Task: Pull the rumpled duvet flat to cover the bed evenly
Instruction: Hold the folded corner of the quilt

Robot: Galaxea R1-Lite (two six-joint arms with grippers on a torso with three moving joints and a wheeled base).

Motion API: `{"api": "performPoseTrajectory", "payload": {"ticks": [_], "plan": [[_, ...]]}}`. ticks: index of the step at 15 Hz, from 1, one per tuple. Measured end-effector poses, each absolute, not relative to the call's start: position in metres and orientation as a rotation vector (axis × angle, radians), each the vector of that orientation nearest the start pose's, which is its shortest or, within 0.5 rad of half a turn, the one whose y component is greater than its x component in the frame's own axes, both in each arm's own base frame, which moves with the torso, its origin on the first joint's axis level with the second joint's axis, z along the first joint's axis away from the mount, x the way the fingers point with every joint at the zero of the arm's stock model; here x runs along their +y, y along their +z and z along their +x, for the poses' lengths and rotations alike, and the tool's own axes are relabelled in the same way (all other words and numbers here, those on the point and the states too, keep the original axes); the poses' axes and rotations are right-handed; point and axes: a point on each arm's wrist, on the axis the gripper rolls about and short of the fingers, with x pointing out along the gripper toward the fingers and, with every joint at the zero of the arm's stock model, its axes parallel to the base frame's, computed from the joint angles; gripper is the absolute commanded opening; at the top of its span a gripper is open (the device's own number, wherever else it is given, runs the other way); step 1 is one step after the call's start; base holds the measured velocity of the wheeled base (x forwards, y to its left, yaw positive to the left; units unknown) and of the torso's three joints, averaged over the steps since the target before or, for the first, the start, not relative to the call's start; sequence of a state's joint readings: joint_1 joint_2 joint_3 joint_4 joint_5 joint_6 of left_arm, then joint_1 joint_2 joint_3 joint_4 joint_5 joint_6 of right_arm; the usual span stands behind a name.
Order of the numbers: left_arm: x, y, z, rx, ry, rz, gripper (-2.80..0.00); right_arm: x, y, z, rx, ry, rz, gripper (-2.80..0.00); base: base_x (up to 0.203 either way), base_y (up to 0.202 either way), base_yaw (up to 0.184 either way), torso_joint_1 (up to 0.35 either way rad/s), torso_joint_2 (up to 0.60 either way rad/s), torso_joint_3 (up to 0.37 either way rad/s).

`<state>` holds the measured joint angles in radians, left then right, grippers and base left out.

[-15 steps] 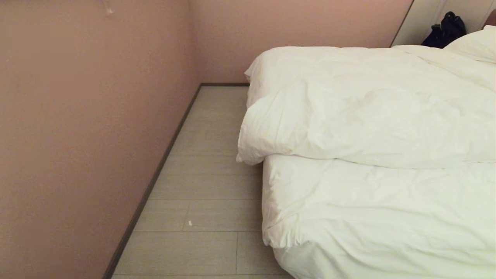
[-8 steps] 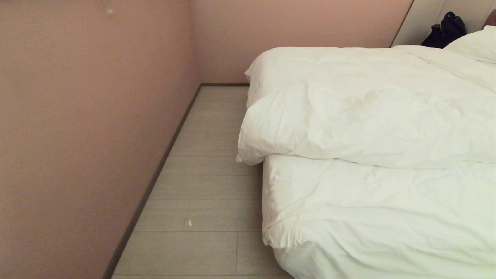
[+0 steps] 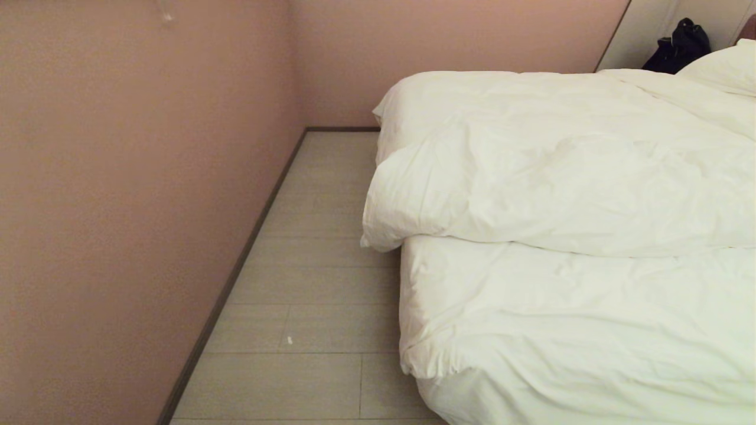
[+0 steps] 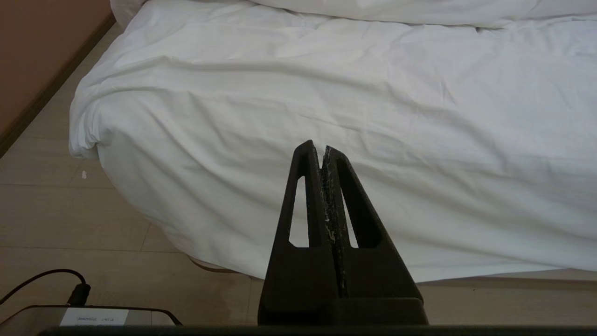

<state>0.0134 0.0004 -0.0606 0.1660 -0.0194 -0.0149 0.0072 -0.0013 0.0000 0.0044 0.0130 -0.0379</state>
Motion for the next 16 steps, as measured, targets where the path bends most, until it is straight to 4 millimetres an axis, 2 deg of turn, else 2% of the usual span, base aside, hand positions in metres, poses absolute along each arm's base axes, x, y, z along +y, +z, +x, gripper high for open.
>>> {"api": "performPoseTrajectory", "payload": {"ticks": [16], "plan": [[-0.0008,0.0754,-0.0283,0.105,-0.004,-0.017,-2.8,0.0001,0.075,-0.0229,0.003,0.021,-0.038,-2.8,0.0,0.0,0.0,0.0,0.0,0.0]]}}
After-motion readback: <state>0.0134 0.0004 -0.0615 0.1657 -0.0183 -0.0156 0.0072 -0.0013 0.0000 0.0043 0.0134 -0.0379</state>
